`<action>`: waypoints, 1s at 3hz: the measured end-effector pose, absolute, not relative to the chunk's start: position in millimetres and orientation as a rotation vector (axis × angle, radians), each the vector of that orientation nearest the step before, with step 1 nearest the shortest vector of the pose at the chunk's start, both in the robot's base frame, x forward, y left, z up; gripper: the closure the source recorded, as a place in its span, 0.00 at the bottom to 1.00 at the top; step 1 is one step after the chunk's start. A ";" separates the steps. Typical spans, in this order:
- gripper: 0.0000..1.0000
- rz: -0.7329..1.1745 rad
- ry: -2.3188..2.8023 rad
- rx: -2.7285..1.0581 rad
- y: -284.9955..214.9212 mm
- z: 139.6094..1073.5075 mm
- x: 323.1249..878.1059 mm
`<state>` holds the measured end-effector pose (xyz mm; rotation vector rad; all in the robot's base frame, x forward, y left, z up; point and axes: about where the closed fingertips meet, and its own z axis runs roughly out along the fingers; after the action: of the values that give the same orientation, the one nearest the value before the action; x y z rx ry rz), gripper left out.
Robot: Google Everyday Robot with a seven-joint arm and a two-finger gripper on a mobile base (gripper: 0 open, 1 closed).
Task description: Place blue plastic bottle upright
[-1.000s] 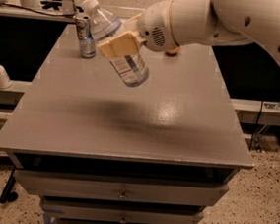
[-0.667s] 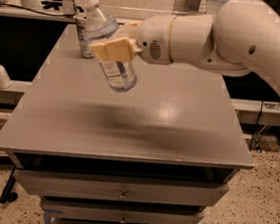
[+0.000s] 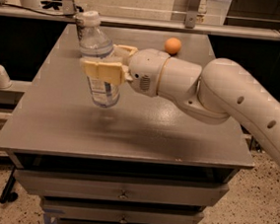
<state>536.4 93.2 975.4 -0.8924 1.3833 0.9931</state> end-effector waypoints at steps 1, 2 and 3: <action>1.00 0.986 1.335 -0.905 97.0 957.9 532.9; 1.00 0.954 1.305 -0.950 97.0 944.2 533.0; 0.82 0.942 1.305 -0.989 96.4 932.5 532.8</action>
Offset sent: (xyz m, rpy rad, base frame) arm -0.0003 -0.0020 -0.0510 -0.0422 -0.1462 0.0332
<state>532.8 96.4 932.5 -0.9888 1.3051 0.9416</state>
